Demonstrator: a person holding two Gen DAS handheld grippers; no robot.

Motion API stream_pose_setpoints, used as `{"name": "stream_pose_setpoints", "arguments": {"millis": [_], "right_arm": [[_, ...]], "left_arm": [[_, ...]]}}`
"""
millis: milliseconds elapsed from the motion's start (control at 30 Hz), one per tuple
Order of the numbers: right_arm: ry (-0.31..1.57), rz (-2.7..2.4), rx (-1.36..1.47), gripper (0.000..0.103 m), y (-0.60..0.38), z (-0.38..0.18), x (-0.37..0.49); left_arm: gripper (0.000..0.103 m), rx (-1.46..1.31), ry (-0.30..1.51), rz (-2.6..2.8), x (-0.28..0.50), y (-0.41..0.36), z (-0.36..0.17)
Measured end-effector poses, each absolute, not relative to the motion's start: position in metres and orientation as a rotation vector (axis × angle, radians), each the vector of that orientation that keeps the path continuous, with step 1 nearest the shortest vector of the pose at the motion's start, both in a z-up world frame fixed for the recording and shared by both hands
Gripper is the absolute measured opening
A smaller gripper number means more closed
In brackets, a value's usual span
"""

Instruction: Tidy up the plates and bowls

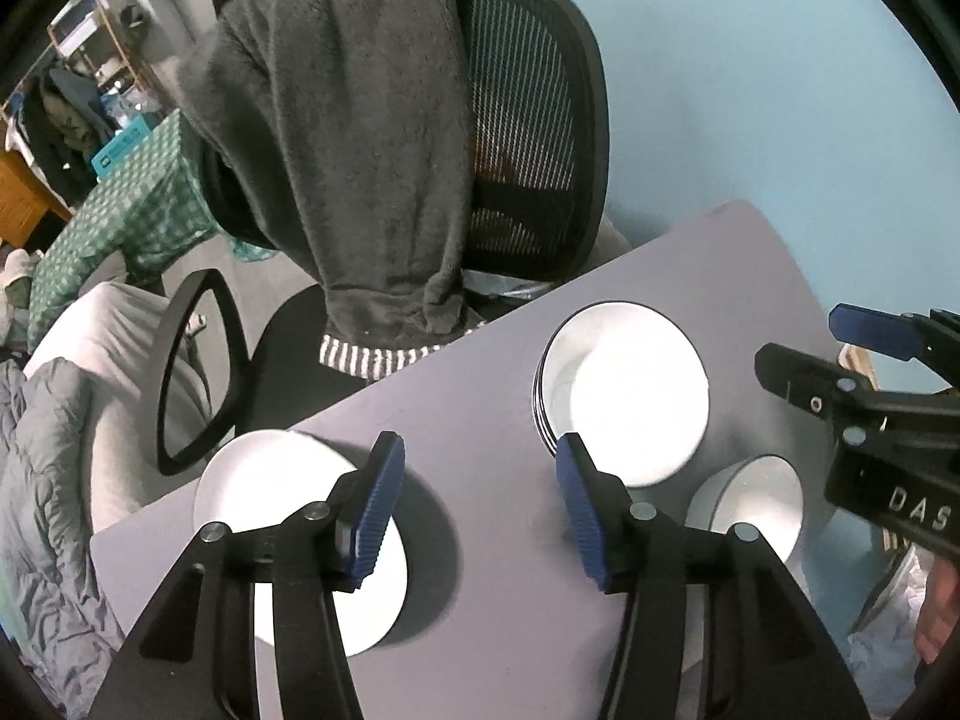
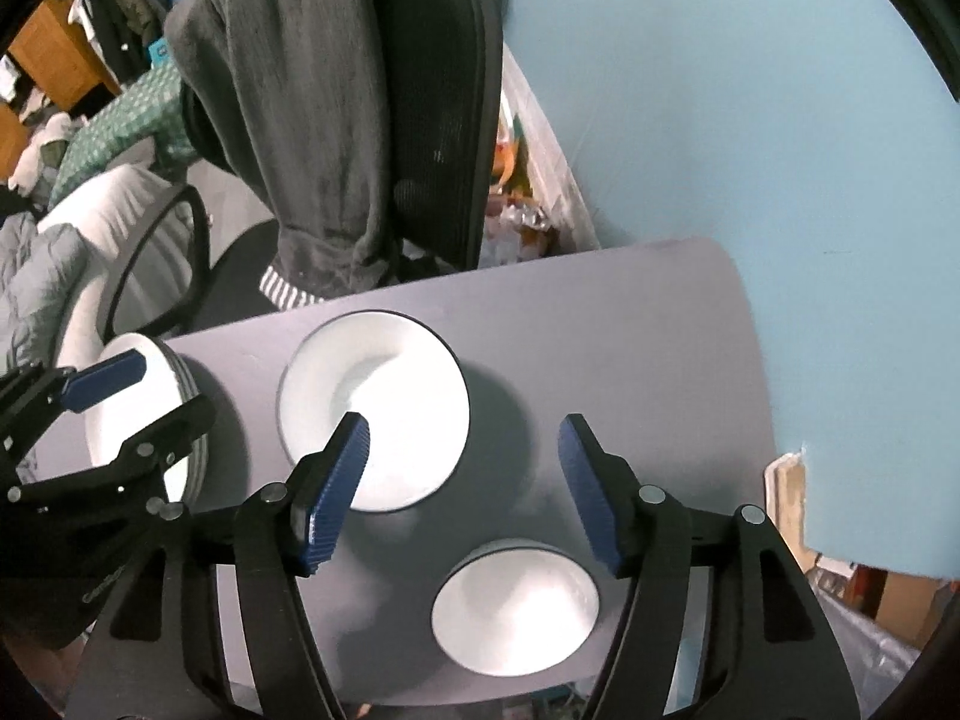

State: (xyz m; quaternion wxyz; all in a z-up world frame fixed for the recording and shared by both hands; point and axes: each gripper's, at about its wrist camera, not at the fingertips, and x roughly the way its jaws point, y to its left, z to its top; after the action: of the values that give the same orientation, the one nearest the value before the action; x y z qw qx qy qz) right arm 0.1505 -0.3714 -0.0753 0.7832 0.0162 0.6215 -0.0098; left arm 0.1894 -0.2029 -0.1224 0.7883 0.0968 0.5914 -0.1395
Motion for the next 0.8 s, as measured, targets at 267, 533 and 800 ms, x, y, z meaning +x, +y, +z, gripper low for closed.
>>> {"name": "stream_pose_setpoints", "arguments": {"millis": [267, 533, 800], "right_arm": [[1.269, -0.043, 0.008, 0.071, -0.361, -0.040, 0.127], [1.207, -0.056, 0.052, 0.071, -0.355, -0.011, 0.102], [1.166, -0.080, 0.053, 0.071, -0.343, 0.007, 0.079]], "left_arm": [[0.073, 0.140, 1.233, -0.302, 0.162, -0.183, -0.087], [0.080, 0.142, 1.215, -0.305, 0.140, -0.164, -0.071], [0.080, 0.143, 1.197, -0.316, 0.114, -0.148, -0.055]]}}
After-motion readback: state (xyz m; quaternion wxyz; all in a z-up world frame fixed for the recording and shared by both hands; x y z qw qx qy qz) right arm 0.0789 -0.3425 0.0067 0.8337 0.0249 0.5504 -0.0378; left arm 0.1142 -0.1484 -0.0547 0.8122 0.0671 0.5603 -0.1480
